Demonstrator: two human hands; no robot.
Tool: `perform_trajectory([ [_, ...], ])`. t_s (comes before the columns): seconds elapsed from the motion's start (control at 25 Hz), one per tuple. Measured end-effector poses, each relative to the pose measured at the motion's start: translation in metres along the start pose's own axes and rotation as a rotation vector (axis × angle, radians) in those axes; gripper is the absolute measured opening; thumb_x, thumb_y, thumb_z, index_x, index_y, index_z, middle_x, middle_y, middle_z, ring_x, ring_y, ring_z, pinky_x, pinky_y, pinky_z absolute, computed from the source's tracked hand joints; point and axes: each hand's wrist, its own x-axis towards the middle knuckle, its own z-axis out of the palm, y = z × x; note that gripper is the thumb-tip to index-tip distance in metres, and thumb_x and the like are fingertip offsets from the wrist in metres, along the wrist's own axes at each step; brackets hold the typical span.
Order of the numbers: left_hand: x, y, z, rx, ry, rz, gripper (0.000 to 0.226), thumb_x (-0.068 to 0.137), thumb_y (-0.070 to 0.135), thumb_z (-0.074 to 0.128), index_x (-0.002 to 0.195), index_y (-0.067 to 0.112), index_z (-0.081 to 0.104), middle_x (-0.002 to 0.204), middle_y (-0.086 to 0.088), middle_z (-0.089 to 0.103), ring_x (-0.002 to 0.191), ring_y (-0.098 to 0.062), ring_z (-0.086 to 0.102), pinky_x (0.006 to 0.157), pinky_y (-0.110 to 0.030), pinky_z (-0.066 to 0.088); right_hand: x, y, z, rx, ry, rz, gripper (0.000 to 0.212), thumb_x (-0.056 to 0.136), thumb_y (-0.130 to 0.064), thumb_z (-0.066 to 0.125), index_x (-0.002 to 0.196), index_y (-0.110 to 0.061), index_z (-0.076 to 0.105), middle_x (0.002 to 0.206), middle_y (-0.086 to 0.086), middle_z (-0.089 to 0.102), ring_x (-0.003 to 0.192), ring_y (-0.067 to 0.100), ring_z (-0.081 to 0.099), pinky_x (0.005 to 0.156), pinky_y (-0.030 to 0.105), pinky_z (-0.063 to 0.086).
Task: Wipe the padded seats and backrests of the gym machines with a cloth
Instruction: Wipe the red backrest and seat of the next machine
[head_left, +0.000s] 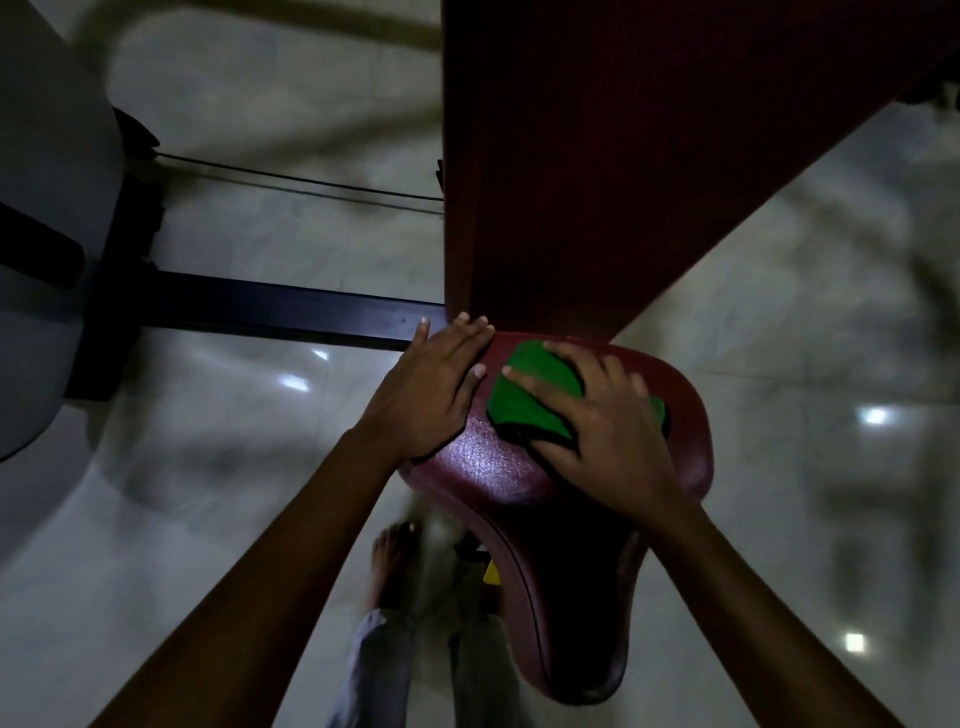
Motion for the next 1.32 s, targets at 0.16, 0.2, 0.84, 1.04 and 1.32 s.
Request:
perform_trajectory([
  [0.16,-0.002,0.014,0.002,0.113,-0.004,0.047,0.058,0.096,0.036,0.023,0.143,0.006,0.038,0.149,-0.010,0.040,0.142,-0.023,0.028,0.117,-0.040,0.005,-0.019,-0.001,0.006,-0.036,0.053,0.106,0.060,0.074,-0.059,0.041,0.131,-0.043,0.049,0.134,0.004,0.050,0.095,0.027,0.049,0.073,0.037,0.039],
  [0.2,-0.002,0.020,0.003,0.152,-0.005,0.043,0.059,0.096,0.038,0.023,0.144,0.006,0.037,0.149,-0.010,0.039,0.142,-0.023,0.027,0.117,-0.040,0.006,-0.021,0.004,0.007,-0.031,0.056,0.130,0.061,0.074,-0.059,0.041,0.132,-0.043,0.048,0.134,0.004,0.050,0.096,0.027,0.050,0.073,0.038,0.040],
  [0.84,-0.006,0.038,0.009,0.312,-0.022,0.072,0.060,0.096,0.039,0.025,0.147,0.008,0.033,0.153,-0.009,0.033,0.142,-0.020,0.025,0.117,-0.042,0.011,-0.006,0.066,0.008,0.123,0.113,0.542,0.053,0.087,-0.048,0.058,0.136,-0.029,0.049,0.136,0.012,0.044,0.115,0.034,0.044,0.091,0.045,0.037],
  [1.04,-0.006,0.037,0.009,0.314,-0.020,0.068,0.060,0.096,0.040,0.024,0.147,0.009,0.032,0.152,-0.008,0.033,0.142,-0.020,0.026,0.117,-0.042,0.012,-0.062,0.041,0.013,0.116,0.176,0.479,0.056,0.081,-0.051,0.053,0.135,-0.034,0.049,0.138,0.013,0.044,0.111,0.035,0.047,0.088,0.048,0.041],
  [1.32,-0.006,0.037,0.009,0.306,-0.018,0.070,0.061,0.095,0.041,0.024,0.147,0.009,0.032,0.152,-0.008,0.033,0.142,-0.020,0.026,0.117,-0.042,0.013,-0.025,0.071,0.011,0.136,0.124,0.695,0.053,0.088,-0.051,0.056,0.135,-0.027,0.050,0.139,0.012,0.039,0.117,0.034,0.042,0.092,0.045,0.036],
])
